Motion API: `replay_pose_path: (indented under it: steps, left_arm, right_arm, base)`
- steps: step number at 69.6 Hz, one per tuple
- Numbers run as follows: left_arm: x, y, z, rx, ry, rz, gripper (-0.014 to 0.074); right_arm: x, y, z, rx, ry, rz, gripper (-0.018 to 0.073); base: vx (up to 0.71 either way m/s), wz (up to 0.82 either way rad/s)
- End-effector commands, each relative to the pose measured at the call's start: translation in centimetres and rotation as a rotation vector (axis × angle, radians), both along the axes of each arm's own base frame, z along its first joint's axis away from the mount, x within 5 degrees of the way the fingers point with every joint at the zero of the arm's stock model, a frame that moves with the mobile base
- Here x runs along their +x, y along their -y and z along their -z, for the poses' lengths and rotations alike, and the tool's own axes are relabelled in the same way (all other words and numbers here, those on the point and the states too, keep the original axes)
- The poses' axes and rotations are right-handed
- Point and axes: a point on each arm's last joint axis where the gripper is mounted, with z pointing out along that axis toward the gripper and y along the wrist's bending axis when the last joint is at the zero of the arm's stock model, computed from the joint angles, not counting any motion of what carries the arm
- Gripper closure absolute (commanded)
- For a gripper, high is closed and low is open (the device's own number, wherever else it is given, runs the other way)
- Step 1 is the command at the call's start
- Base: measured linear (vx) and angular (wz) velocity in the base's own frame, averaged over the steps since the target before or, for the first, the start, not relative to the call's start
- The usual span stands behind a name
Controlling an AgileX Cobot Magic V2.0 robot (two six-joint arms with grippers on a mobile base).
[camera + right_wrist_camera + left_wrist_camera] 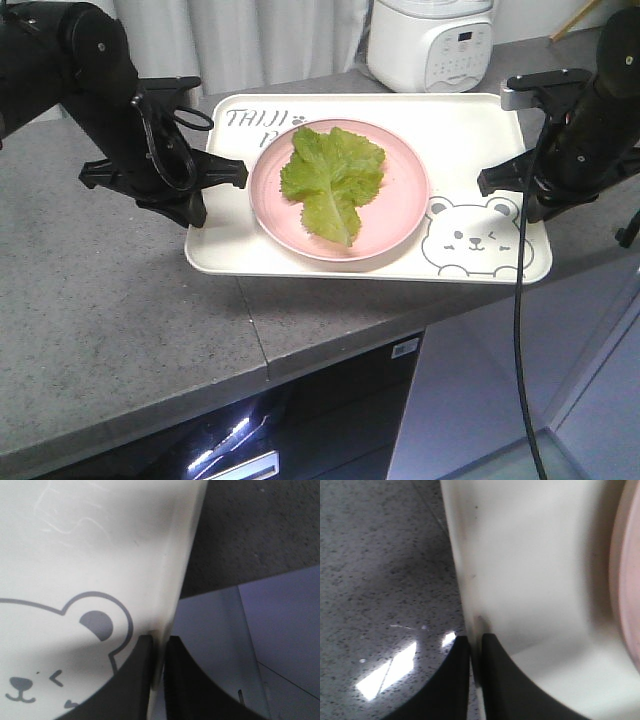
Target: Transfer vegetables to tray and serve
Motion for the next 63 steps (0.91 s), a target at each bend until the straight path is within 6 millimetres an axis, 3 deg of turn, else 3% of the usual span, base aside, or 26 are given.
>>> replay_pose_path:
  steps: [1,63]
  left_arm:
    - [-1.45,0.30,-3.91,-0.070,0.101,0.036,0.0604]
    - [-1.45,0.30,-3.91,-0.070,0.101,0.036,0.0604]
  right_arm:
    - [-0.61,0.14,-2.92,-0.022,0.122,-0.045,0.0568]
    - [-0.61,0.14,-2.92,-0.022,0.122,-0.045,0.0568]
  base:
    - [-0.08,-0.33]
    - [-0.08,-0.31]
